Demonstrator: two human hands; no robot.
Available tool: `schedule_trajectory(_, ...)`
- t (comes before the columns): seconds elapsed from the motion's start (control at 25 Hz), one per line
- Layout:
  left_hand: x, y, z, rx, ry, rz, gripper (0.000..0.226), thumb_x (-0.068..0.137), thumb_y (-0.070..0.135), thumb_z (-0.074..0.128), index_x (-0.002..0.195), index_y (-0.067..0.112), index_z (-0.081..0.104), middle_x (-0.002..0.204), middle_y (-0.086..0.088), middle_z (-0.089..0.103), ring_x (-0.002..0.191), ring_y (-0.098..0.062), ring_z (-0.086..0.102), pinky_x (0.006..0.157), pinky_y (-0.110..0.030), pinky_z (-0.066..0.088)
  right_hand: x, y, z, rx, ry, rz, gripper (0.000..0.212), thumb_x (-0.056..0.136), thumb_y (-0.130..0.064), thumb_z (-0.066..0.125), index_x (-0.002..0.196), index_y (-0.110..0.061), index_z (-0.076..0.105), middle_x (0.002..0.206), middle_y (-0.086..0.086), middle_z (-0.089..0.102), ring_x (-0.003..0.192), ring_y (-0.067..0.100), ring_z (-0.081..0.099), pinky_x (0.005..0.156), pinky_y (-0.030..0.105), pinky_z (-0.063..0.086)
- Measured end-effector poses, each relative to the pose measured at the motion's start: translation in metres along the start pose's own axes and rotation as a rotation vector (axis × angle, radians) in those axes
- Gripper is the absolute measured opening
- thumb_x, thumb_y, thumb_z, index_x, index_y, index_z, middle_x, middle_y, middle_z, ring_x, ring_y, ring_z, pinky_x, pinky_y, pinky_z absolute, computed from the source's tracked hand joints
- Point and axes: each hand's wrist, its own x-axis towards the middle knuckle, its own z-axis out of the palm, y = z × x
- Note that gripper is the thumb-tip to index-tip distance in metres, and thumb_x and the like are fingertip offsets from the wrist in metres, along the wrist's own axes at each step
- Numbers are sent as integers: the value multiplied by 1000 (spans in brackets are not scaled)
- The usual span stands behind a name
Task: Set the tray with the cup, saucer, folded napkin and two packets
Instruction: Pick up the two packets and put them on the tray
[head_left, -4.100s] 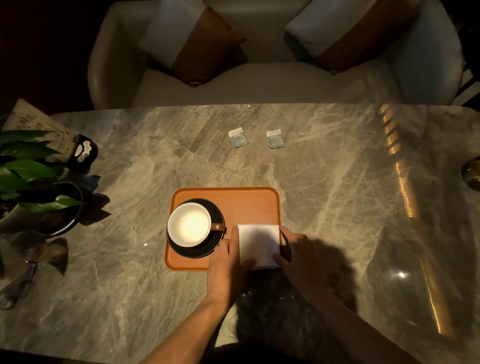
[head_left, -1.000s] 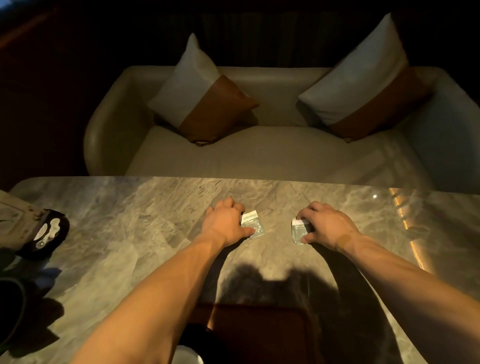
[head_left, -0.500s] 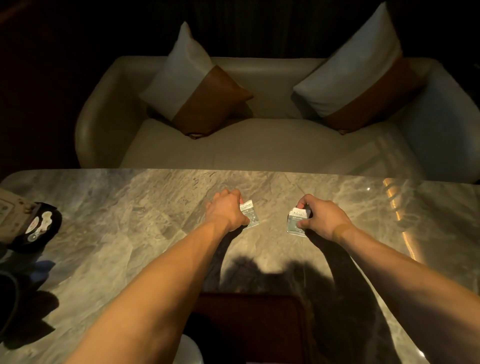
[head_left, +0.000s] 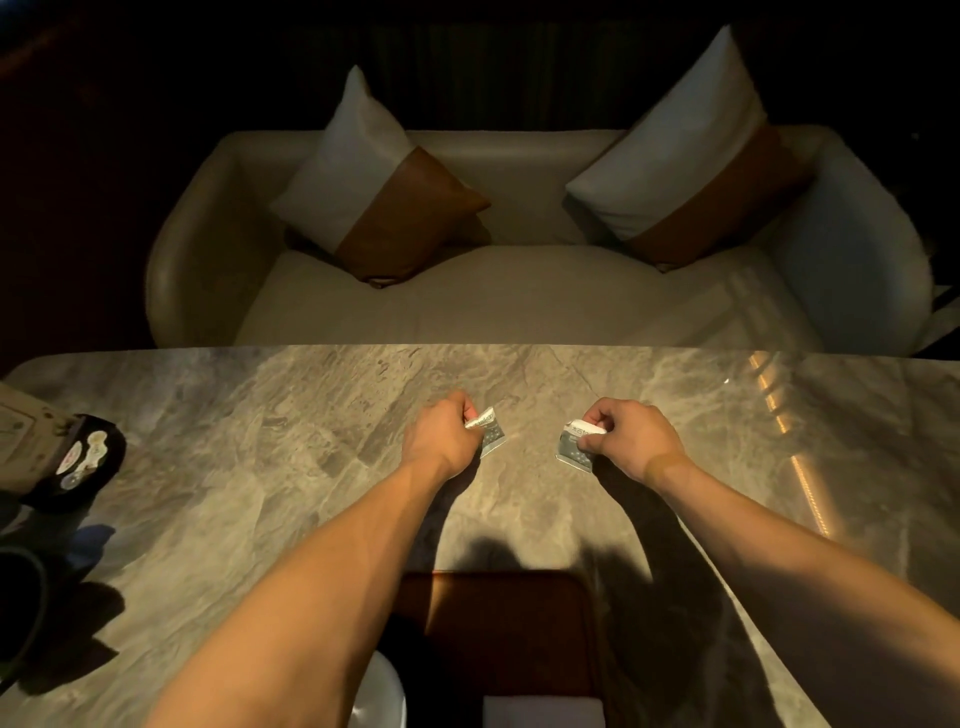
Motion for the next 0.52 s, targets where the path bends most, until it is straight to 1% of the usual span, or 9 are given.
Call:
schedule_trajectory(0.12,-15,0,2,-30,-1,24,16,88,17,61,84,28,51,90,-3,68,85,-27,62,77,-42,52,-17,1,4,13,10,-15,13,81,-31,74,85,-35,63,88,-9,68,86,16,62,74,34,50)
schedule_trajectory(0.2,-27,0,3,-44,-2,47,14,88,18,62,87,30,54,91,-3,69,87,-27,62,79,-43,53,-30,2,6,31,14,-28,11,82,-32,73,85,-36,63,88,-9,69,85,16,62,72,33,49)
schedule_trajectory(0.4,-58,0,0,-27,-27,58,13,84,22,64,80,32,56,84,2,68,84,-26,63,72,-37,52,-66,2,8,109,21,-76,11,83,-31,72,88,-35,64,87,-7,70,82,15,62,73,34,51)
schedule_trajectory(0.52,-76,-2,-1,-17,-64,64,12,83,23,66,80,31,57,89,1,70,88,-25,63,78,-37,52,-86,5,9,114,-11,-114,11,84,-31,72,94,-34,67,89,-8,70,81,13,62,72,32,51)
